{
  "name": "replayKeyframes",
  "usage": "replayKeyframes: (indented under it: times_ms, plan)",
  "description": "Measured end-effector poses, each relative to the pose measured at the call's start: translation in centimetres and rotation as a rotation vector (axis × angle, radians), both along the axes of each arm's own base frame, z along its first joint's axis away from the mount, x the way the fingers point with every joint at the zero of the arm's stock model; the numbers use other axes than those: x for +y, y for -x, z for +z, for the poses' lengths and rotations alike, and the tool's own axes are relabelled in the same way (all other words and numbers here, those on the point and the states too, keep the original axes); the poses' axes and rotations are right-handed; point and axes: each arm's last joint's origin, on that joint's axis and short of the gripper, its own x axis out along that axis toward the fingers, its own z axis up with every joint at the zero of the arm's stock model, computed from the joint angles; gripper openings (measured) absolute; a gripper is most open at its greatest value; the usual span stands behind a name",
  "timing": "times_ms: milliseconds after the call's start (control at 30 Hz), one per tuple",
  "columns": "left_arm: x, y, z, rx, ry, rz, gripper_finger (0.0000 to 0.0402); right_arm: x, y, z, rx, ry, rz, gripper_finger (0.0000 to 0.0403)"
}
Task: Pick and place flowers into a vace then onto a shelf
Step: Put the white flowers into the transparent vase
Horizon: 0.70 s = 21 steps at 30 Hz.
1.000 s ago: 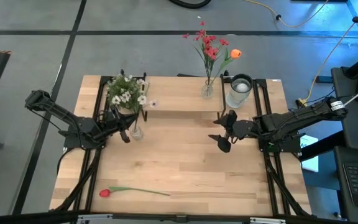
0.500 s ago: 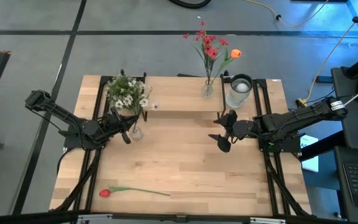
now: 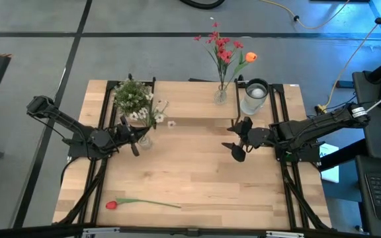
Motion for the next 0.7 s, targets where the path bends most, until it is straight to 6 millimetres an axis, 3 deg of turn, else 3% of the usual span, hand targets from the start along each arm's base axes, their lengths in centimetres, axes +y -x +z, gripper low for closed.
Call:
replayKeyframes:
  times_ms: [333,700]
  plan:
    - [0.03,0.05,-0.43,0.015,0.034,0.01,0.0016,0.0,0.0,0.0,0.0,0.0,0.0,0.0353]
    - [0.14,0.11,-0.44,0.005,0.048,0.052,0.0077,0.0,0.0,-0.01,0.001,0.0,0.001,0.0353]
